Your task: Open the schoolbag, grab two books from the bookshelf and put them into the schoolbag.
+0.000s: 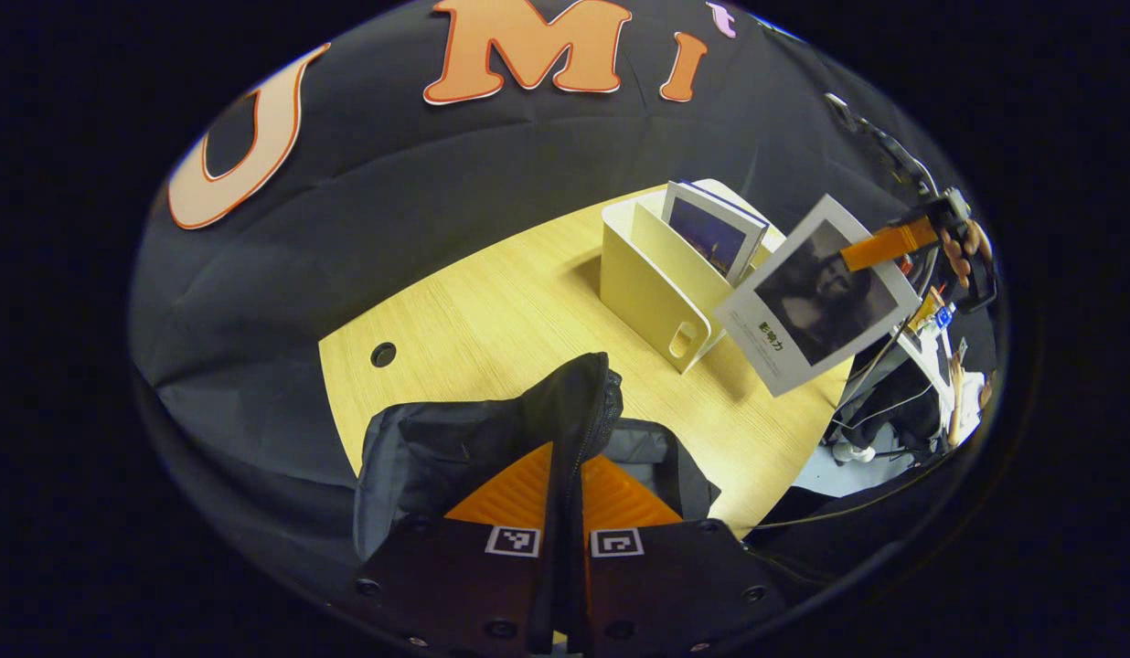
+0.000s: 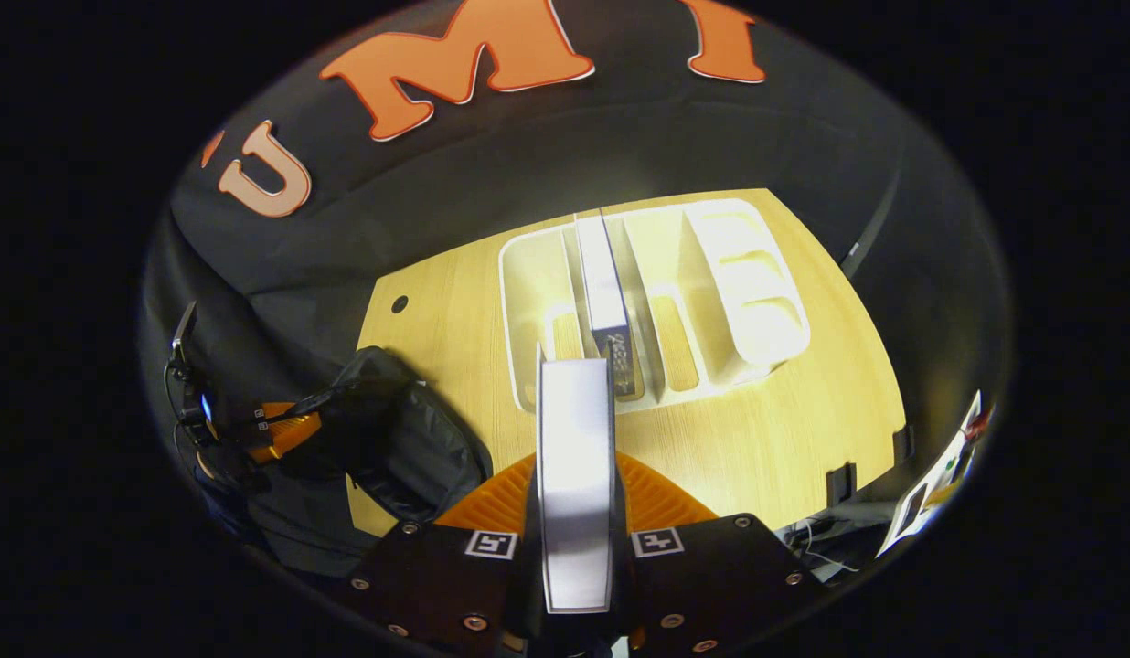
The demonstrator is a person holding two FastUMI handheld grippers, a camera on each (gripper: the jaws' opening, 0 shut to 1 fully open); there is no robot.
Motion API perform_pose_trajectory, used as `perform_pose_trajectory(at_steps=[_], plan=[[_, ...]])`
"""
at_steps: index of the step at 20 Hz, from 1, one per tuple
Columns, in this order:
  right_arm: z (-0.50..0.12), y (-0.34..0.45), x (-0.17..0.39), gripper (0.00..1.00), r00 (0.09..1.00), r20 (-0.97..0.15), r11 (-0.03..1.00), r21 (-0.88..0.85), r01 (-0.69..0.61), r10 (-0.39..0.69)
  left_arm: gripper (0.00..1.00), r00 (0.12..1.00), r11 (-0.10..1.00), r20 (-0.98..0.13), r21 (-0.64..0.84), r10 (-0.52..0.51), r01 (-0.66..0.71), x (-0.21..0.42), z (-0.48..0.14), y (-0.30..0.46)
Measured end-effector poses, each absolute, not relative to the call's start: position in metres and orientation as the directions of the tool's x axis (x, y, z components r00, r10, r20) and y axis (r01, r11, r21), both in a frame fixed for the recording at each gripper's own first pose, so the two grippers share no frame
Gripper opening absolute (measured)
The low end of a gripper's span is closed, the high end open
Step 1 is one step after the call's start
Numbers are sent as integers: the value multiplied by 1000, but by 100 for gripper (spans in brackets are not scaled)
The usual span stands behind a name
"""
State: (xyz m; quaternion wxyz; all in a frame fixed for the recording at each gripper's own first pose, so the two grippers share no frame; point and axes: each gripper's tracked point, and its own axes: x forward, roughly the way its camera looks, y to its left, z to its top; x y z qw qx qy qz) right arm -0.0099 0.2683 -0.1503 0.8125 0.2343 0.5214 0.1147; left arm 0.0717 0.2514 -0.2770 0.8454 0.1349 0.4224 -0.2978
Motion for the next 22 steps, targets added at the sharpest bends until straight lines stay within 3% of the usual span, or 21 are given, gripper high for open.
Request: perform_pose_trajectory(at_steps=[8, 22], plan=[[-159, 314, -62, 29, 450, -665, 691, 710, 134, 596, 6, 461, 788, -787, -51, -409, 613, 66, -279, 248], [-187, 465, -42, 29, 467, -390, 361, 920, 155, 793, 6, 477, 813, -764, -106, -435, 573, 62, -283, 242]])
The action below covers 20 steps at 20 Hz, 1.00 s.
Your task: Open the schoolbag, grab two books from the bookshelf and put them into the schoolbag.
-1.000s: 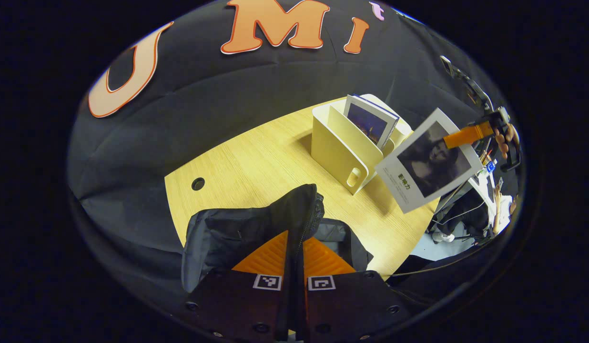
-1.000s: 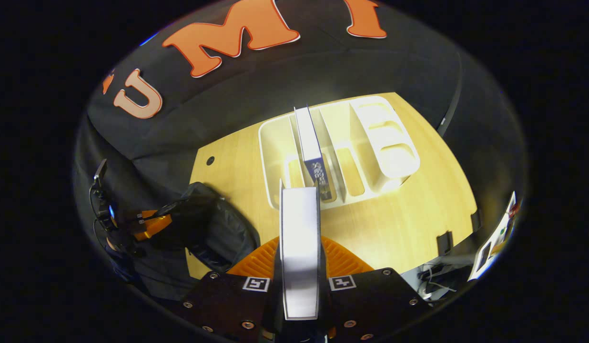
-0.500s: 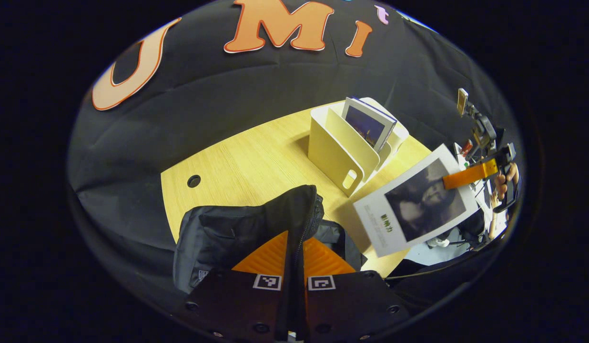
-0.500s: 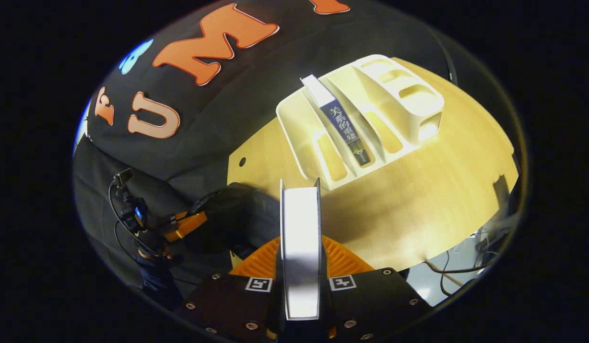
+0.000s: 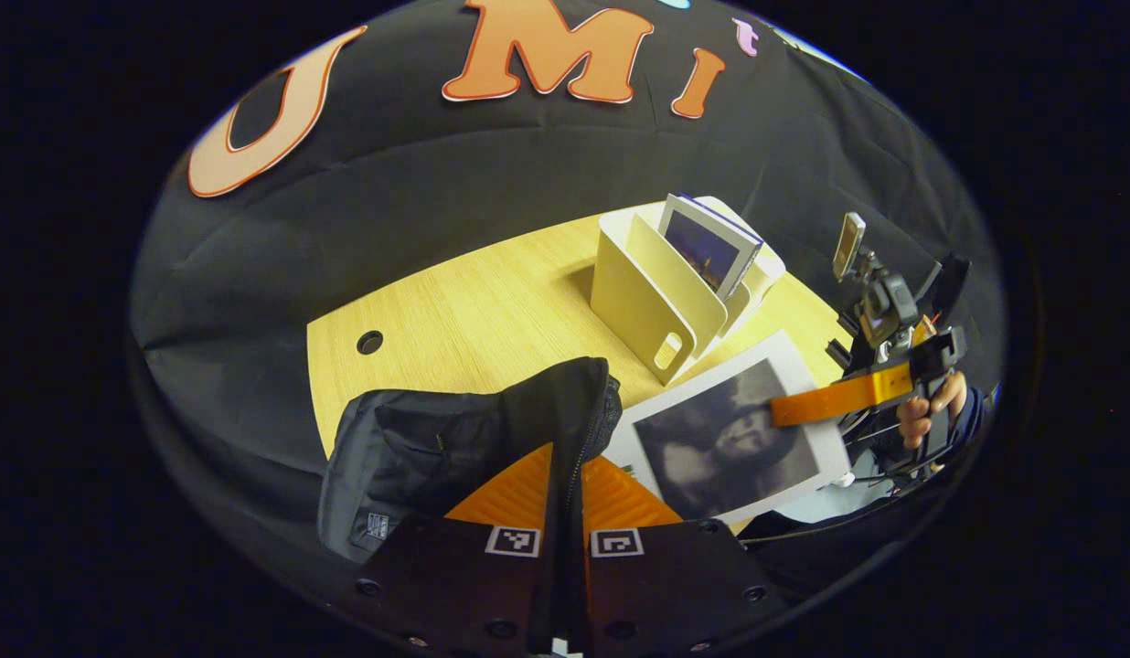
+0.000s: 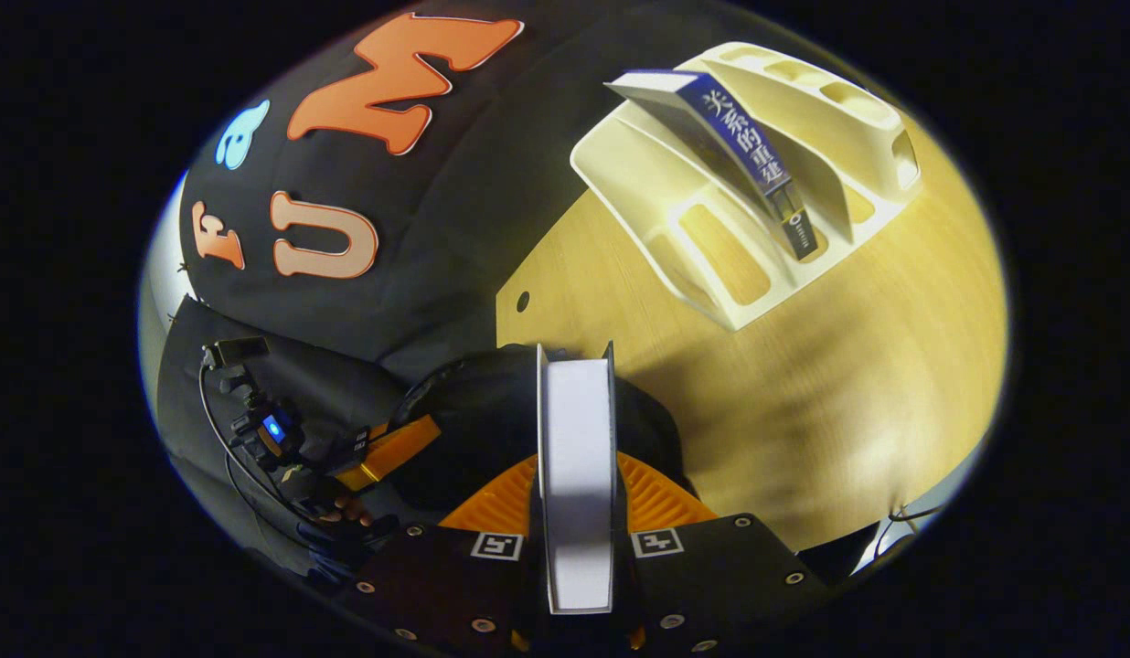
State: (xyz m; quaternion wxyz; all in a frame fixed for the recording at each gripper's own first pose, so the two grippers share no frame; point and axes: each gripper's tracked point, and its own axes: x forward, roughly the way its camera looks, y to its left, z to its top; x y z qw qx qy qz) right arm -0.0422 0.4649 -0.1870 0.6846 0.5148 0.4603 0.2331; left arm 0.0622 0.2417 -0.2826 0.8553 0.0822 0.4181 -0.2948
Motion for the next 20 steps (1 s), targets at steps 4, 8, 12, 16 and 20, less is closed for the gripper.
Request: perform_pose_trajectory(at_steps=[4, 8, 12, 16, 20], plan=[[-207, 512, -30, 29, 482, -330, 277, 944, 179, 812, 6, 482, 820, -759, -120, -439, 559, 63, -286, 240], [-211, 546, -13, 28, 530, -265, 197, 963, 183, 805, 6, 486, 825, -753, -130, -443, 549, 62, -287, 235], [-217, 583, -15, 28, 537, -246, 196, 969, 148, 807, 6, 493, 830, -747, -138, -446, 540, 61, -290, 230], [-228, 612, -13, 28, 546, -216, 157, 976, 153, 809, 6, 487, 837, -750, -161, -448, 522, 55, -292, 225], [-242, 637, -16, 33, 495, -253, 196, 967, 165, 831, 7, 476, 844, -764, -164, -436, 510, 54, -299, 221]])
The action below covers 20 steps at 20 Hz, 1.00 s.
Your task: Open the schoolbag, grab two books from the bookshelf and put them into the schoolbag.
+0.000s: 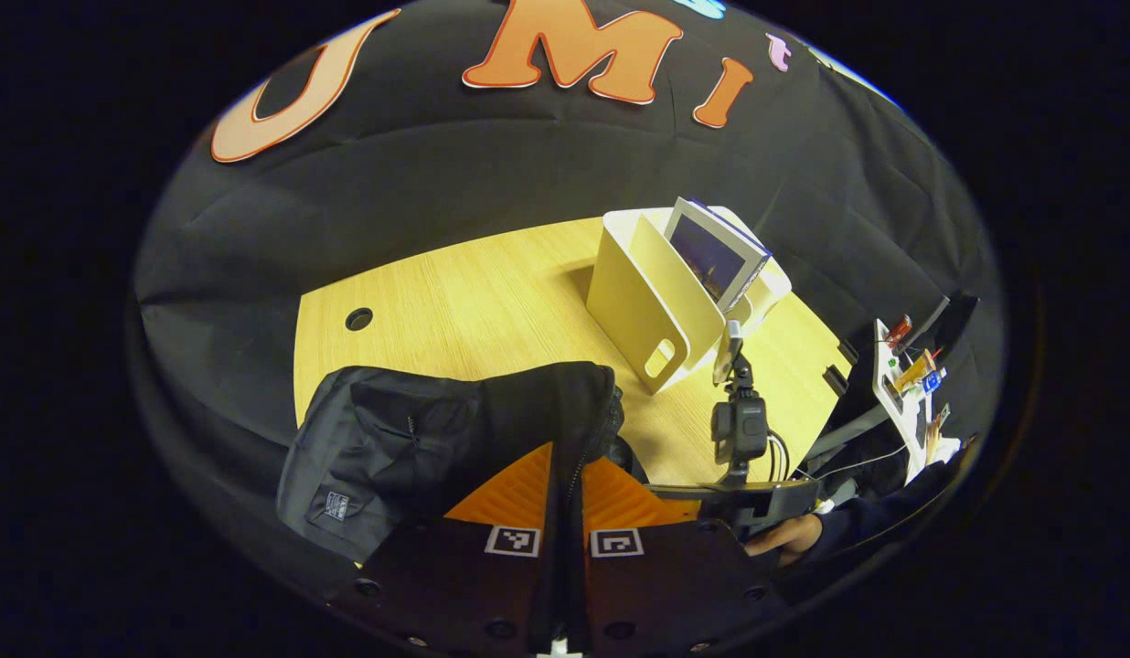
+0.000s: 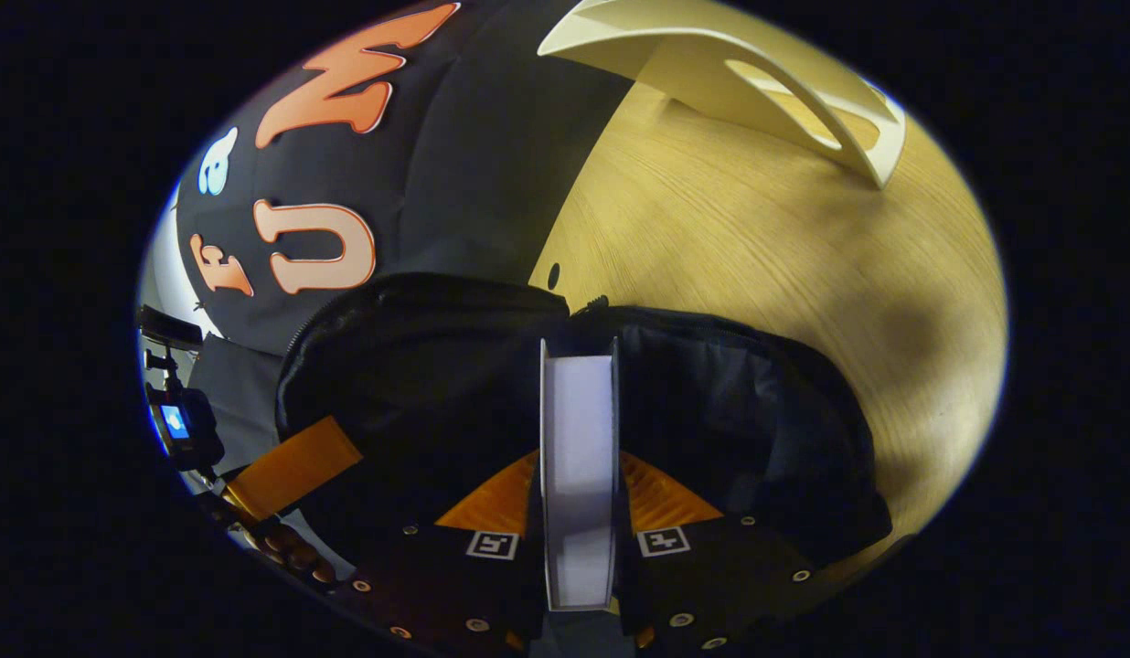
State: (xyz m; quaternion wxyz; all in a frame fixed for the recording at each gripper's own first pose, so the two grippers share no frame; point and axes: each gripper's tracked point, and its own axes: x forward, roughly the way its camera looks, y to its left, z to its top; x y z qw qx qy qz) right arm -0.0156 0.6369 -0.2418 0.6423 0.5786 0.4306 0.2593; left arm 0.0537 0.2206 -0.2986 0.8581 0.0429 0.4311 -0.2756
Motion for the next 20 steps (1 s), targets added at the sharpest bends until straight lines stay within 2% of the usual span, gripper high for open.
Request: perform_pose_trajectory(at_steps=[2, 4, 5, 6, 7, 9, 14, 20], plan=[[-259, 632, -30, 43, 421, -359, 313, 933, 176, 833, 7, 477, 851, -770, -159, -424, 501, 56, -302, 221], [-267, 615, -43, 58, 342, -431, 412, 902, 129, 835, 6, 480, 859, -772, -160, -416, 487, 59, -303, 221], [-267, 604, -47, 58, 323, -456, 450, 888, 97, 829, 6, 482, 862, -774, -157, -411, 483, 60, -304, 220], [-268, 592, -50, 81, 310, -476, 480, 875, 68, 823, 6, 488, 866, -774, -151, -403, 476, 60, -307, 220], [-270, 579, -53, 92, 306, -496, 507, 860, 49, 812, 6, 490, 872, -778, -146, -393, 467, 59, -308, 221], [-265, 546, -53, 98, 302, -527, 544, 838, 32, 794, 7, 492, 879, -782, -143, -382, 455, 56, -313, 220], [-266, 474, -48, 98, 307, -583, 600, 799, 47, 753, 7, 495, 890, -794, -122, -352, 439, 51, -316, 219], [-256, 400, -10, 98, 394, -645, 687, 725, 46, 655, 6, 472, 892, -810, -130, -348, 434, 52, -324, 215]])
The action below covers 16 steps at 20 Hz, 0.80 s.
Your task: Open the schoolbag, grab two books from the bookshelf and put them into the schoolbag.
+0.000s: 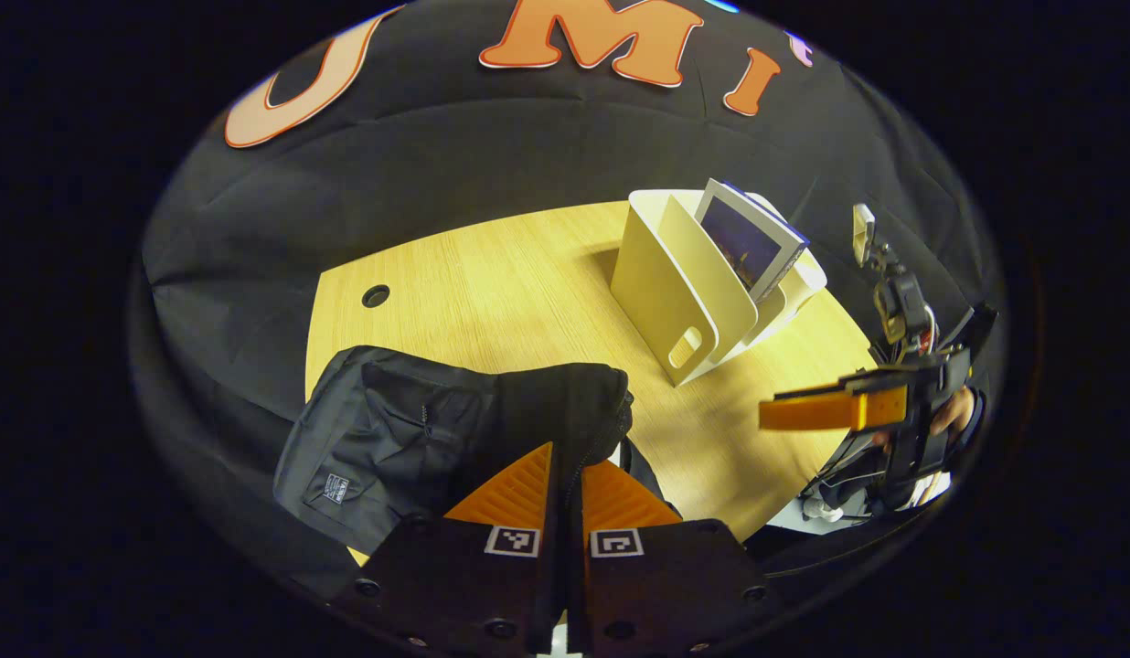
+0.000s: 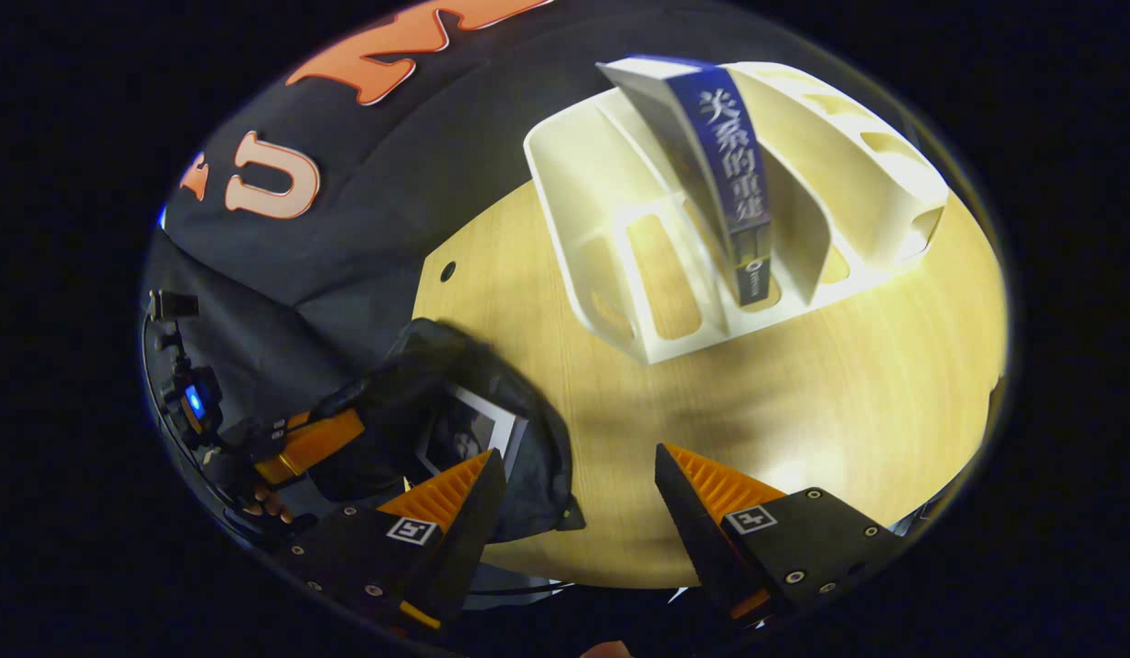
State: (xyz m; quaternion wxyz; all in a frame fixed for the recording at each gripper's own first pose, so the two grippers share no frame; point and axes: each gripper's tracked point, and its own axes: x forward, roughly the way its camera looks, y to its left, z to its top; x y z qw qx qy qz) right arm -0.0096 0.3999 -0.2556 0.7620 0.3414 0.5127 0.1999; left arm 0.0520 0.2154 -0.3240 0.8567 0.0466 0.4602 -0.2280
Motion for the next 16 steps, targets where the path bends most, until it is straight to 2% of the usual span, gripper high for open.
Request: perform_pose_trajectory(at_steps=[5, 10, 16], plan=[[-242, 344, 15, 99, 416, -723, 801, 598, -23, 551, 7, 451, 874, -816, -129, -362, 469, 55, -329, 211], [-216, 300, 52, 98, 434, -774, 873, 483, -68, 461, 6, 426, 848, -815, -142, -393, 510, 54, -334, 214], [-197, 284, 76, 99, 401, -811, 903, 410, -130, 426, 6, 410, 827, -819, -131, -401, 547, 53, -333, 218]])
